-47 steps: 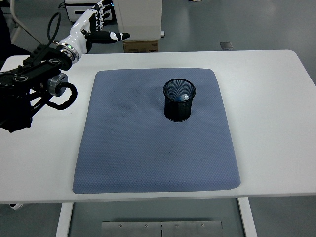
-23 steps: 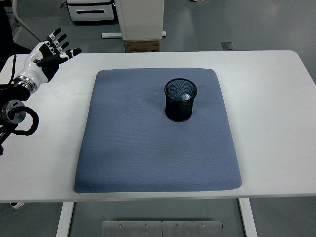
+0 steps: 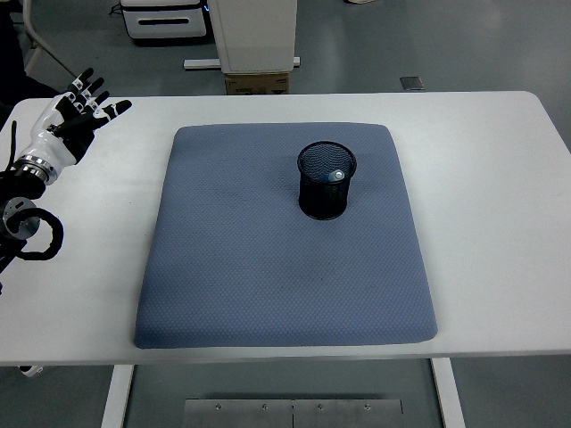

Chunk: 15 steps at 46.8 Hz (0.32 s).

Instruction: Left hand places marker in pen holder

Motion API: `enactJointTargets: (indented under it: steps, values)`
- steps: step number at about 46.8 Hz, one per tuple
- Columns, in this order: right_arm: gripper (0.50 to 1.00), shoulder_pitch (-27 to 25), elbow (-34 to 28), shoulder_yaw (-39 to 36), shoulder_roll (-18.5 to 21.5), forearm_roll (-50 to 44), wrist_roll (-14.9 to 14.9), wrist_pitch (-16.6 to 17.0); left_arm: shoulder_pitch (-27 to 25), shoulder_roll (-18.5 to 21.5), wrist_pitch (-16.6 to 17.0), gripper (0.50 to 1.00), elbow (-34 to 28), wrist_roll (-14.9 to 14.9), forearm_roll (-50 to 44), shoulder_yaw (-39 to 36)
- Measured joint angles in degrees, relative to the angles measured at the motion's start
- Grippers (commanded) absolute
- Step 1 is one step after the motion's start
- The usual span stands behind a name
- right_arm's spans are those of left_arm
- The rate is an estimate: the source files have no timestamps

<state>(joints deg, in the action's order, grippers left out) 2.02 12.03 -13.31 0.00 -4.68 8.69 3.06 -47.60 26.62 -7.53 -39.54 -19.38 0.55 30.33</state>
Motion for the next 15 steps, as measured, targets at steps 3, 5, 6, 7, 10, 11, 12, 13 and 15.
enactJointTargets:
  steps: [3, 5, 6, 7, 10, 11, 12, 13, 15]
  values:
    - [1.000, 0.00, 0.00, -0.01, 0.00, 0.00, 0.00, 0.00, 0.36, 0.07, 0.06, 1.000, -0.01, -0.01, 0.00, 0.00]
    - [1.000, 0.01, 0.01, -0.02, 0.00, 0.00, 0.00, 0.00, 0.39, 0.18, 0.07, 1.000, -0.02, -0.01, 0.02, 0.00]
    - [1.000, 0.00, 0.01, -0.03, 0.00, 0.00, 0.00, 0.00, 0.39, 0.23, 0.06, 1.000, -0.02, -0.01, 0.04, 0.00]
    - [1.000, 0.00, 0.01, -0.01, 0.00, -0.02, 0.00, 0.00, 0.40, 0.33, 0.06, 1.000, -0.02, -0.01, 0.05, 0.00]
    - [1.000, 0.00, 0.02, 0.08, 0.00, -0.11, 0.00, 0.01, 0.48, 0.67, 0.07, 1.000, -0.02, -0.01, 0.05, 0.00]
    - [1.000, 0.00, 0.02, 0.09, 0.00, -0.12, 0.01, 0.01, 0.49, 0.70, 0.07, 1.000, -0.02, -0.01, 0.05, 0.00]
    - [1.000, 0.01, 0.02, 0.10, 0.00, -0.18, 0.12, 0.00, 0.53, 0.72, 0.07, 1.000, -0.02, -0.01, 0.06, 0.00]
    - [1.000, 0.00, 0.02, 0.10, 0.00, -0.20, 0.19, 0.00, 0.60, 0.72, 0.07, 1.000, -0.02, -0.01, 0.07, 0.00]
    - [1.000, 0.00, 0.01, 0.12, 0.00, -0.23, 0.19, -0.02, 0.72, 0.71, 0.06, 1.000, -0.02, -0.01, 0.07, 0.00]
